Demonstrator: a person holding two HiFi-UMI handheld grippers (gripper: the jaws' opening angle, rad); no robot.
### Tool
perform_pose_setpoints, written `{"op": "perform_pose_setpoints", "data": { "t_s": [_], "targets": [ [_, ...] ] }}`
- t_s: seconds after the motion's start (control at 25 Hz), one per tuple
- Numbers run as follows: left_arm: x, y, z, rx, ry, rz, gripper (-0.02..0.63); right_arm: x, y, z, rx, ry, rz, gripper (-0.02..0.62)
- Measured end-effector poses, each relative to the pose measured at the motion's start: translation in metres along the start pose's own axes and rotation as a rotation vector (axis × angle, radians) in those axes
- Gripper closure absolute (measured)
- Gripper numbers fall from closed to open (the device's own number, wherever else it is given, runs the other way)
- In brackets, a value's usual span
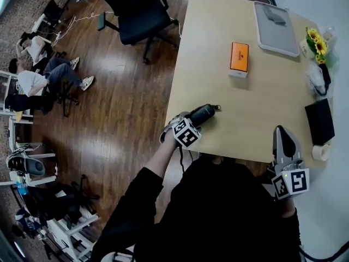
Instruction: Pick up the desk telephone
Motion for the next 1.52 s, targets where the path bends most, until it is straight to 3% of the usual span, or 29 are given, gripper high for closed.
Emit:
{"op": "perform_pose_setpoints", "data": {
  "t_s": [0.2, 0.44, 0.64, 0.76, 0.88, 1.12, 1.32, 1.52],
  "targets": [
    [-0.013, -0.004, -0.001, -0.043, -0.003, 0.045, 0.313, -0.004, -0.01, -0.007, -0.011, -0.009, 0.01, 0.595],
    [-0.015, -0.004, 0.0, -0.067, -0.008, 0.023, 0.316, -0.004, -0.014, -0.011, -0.026, -0.032, 0.018, 0.594],
    [-0.018, -0.011, -0.003, -0.036, -0.001, -0.009, 0.344, -0.003, -0.021, -0.012, -0.047, -0.049, 0.028, 0.594],
    [-0.016, -0.011, -0.006, 0.045, -0.02, -0.03, 0.345, -0.003, -0.022, -0.011, -0.052, -0.048, 0.032, 0.594],
    [-0.002, 0.001, -0.005, 0.137, -0.017, -0.094, 0.345, -0.004, -0.021, -0.008, -0.046, -0.049, 0.029, 0.594],
    [0.066, 0.045, -0.008, 0.192, 0.068, -0.281, 0.345, -0.002, -0.022, -0.011, -0.046, -0.075, 0.015, 0.594],
    [0.136, 0.081, -0.014, 0.176, 0.124, -0.442, 0.344, -0.001, -0.021, -0.017, -0.058, -0.106, 0.007, 0.594],
    [0.2, 0.118, -0.002, 0.175, 0.274, -0.643, 0.344, -0.005, -0.021, -0.018, -0.063, -0.105, 0.006, 0.594]
  ]
}}
Point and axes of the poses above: the fingertips, and each gripper's own axes: x backward along the fingers, z to its left, y out of its top, the point moved 1 cm from there along x, backward along the fingers, and after that the axes turned 5 degrees about -x, right-handed, at the moved point
